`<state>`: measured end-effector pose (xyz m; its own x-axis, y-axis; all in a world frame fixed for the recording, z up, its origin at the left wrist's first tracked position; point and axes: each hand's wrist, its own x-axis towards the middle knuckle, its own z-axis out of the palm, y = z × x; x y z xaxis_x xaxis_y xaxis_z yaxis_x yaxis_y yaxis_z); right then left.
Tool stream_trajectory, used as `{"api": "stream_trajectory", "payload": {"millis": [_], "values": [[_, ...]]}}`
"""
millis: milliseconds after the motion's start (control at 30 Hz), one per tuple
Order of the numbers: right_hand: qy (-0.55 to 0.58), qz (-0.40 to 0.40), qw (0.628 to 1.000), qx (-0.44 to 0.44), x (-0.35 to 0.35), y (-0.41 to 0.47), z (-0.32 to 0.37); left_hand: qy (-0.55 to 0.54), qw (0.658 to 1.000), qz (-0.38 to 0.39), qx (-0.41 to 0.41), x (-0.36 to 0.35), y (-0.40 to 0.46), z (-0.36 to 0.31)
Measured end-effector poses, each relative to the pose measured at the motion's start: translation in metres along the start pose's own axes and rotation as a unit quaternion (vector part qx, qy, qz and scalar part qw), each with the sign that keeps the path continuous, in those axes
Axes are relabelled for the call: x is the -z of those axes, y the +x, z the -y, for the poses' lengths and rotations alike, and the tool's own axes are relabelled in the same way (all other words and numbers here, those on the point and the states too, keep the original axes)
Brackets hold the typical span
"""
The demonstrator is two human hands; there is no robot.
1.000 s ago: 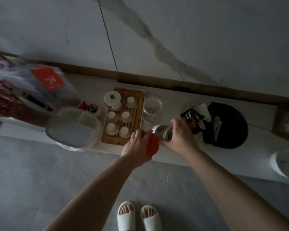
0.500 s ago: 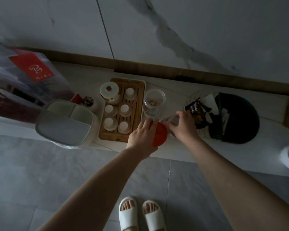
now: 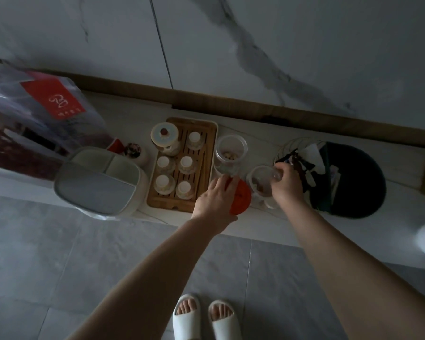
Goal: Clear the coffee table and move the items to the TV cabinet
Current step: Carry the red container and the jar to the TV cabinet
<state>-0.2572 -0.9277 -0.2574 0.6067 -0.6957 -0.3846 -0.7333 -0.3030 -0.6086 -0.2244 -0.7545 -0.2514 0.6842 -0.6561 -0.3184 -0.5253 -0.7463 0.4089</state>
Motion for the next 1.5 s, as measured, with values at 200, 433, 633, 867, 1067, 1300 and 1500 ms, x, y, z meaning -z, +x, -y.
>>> {"api": "stream_trajectory", "payload": {"millis": [200,433,633,867,1067,1300,1500], "values": [[-0.067,0.042,0.992,0.097,-0.008,-0.01,0.008,0.019,0.999,-0.015,0.041,-0.012,-0.014,-0.001],[-0.047,0.027,0.992,0.117,-0.013,-0.013,0.009,-0.033,0.998,0.002,0.06,-0.016,-0.014,0.003],[-0.096,0.033,0.989,0.108,-0.014,-0.014,0.006,-0.033,0.995,0.055,0.08,-0.023,-0.012,0.008],[-0.178,0.027,0.971,0.156,-0.011,-0.029,0.003,0.008,0.994,0.057,0.098,-0.024,-0.015,0.003],[-0.222,0.042,0.954,0.198,0.006,-0.059,0.009,0.0,0.993,0.044,0.108,-0.002,-0.039,-0.013],[-0.249,0.092,0.944,0.197,0.034,-0.122,0.037,-0.033,0.988,0.0,0.149,0.048,-0.094,-0.031],[-0.251,0.13,0.922,0.265,0.058,-0.193,0.064,-0.034,0.976,-0.014,0.214,0.087,-0.174,-0.039]]}}
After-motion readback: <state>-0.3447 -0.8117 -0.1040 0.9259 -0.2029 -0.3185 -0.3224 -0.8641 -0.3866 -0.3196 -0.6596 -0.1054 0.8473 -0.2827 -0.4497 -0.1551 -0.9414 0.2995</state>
